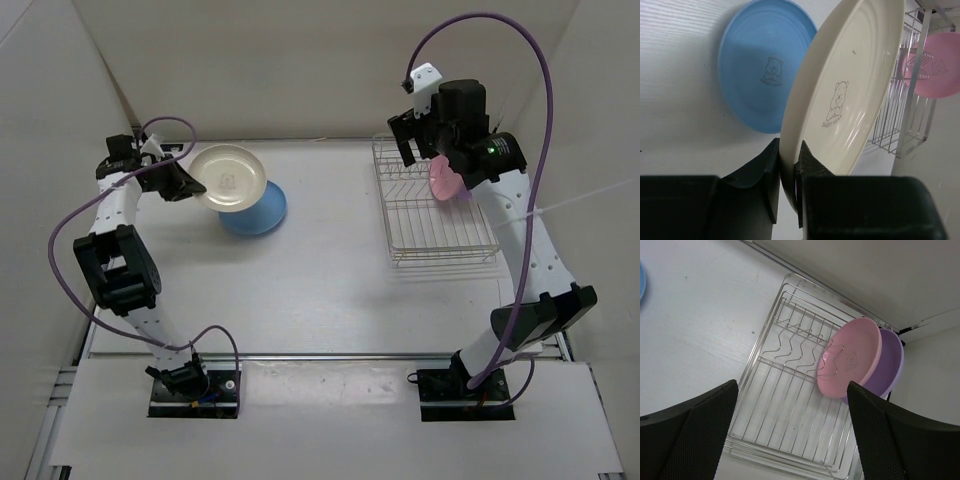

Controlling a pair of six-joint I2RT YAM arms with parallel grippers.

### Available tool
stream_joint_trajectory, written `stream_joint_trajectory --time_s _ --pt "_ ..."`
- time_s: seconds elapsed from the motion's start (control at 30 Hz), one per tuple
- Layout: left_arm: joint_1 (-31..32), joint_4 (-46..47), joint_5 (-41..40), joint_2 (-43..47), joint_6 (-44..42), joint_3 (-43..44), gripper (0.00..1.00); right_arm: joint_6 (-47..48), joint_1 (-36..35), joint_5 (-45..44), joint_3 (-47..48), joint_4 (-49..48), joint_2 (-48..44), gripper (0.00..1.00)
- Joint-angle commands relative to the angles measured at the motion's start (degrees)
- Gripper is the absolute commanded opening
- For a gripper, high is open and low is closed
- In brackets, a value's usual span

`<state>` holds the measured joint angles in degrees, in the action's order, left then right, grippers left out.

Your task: Unload the plates from the dish rack

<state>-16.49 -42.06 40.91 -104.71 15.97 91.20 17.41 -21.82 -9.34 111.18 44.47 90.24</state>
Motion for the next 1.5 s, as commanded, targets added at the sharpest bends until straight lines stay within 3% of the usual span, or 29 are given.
stream_joint_trajectory --time_s 0.0,0.43,1.07,1.27,1.47 --pt "-0.6 2.1 6.9 -2.1 1.8 -0.6 0.11 1.3 -0.1 -1.1 -1.4 -2.3 -2.3 0.93" --pt "-0.6 1.4 5.7 -14.8 0.7 6.4 0.11 2.4 -0.1 -2.3 -3.0 -1.2 -2.9 0.93" --pt "4.5 -1.4 -3.8 -19.7 0.7 12.1 0.11 2.4 -0.1 -2.3 0.0 -1.2 -1.6 0.93" --pt "5.1 -1.4 -4.3 -20.2 0.2 11.5 0.13 1.8 -0.1 -2.3 0.0 -1.2 -2.2 0.93" --pt "6.2 -1.4 -3.8 -20.2 0.2 11.5 0.25 1.8 -0.1 -2.3 0.5 -1.2 -1.6 0.93"
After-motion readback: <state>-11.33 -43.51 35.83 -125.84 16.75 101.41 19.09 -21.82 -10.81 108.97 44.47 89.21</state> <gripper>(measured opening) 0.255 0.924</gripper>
